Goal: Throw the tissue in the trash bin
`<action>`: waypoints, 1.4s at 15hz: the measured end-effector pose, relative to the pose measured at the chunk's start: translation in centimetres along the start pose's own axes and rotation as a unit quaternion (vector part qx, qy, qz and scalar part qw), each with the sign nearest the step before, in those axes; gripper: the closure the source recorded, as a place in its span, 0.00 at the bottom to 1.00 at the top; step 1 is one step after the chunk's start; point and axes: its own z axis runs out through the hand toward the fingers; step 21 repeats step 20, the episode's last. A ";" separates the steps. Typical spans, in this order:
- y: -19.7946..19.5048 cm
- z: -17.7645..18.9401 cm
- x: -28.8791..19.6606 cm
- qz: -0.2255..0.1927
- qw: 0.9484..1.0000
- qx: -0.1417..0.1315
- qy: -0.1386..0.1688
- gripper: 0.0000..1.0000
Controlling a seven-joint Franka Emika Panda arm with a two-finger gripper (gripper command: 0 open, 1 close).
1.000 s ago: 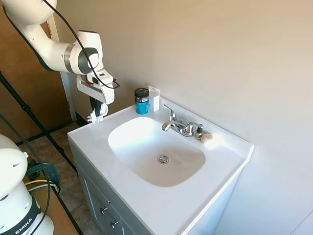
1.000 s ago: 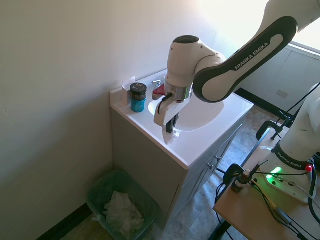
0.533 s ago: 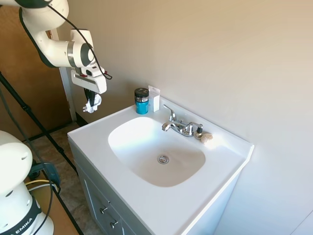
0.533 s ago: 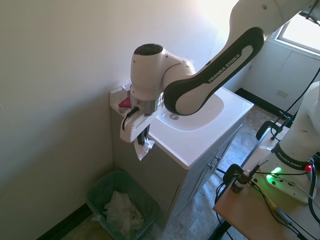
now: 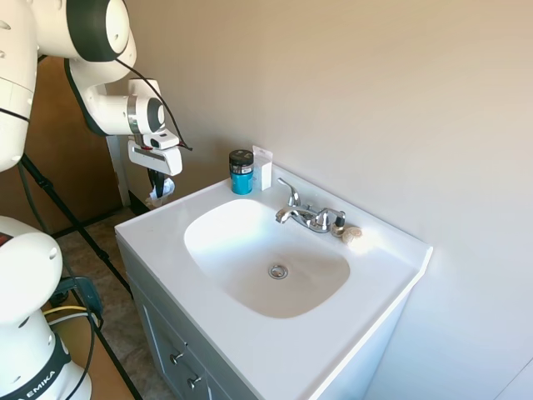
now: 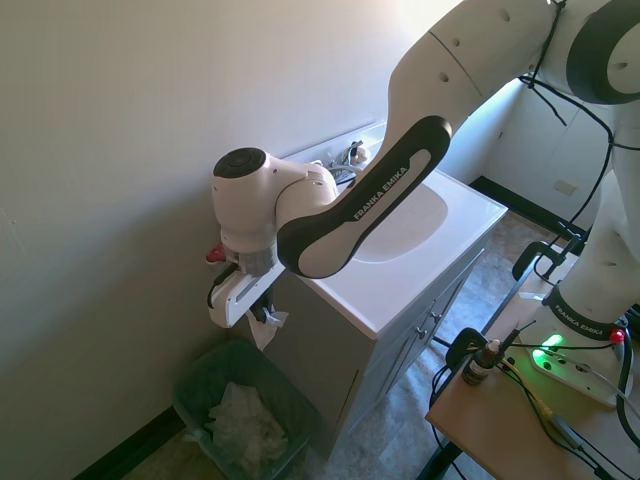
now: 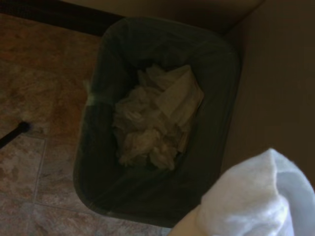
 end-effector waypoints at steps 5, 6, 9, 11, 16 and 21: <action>-0.3 -0.2 -0.5 -0.004 1.000 -0.003 0.001 0.00; -0.2 -0.2 -0.5 -0.004 1.000 -0.005 0.001 0.00; -0.1 -0.1 -0.8 -0.006 1.000 -0.012 0.001 0.00; -0.1 -0.1 -0.9 -0.007 1.000 -0.015 0.001 0.00; -0.1 -2.6 -0.1 -0.002 1.000 0.001 0.011 0.00; 1.7 -9.5 0.9 0.019 0.999 0.035 0.034 0.00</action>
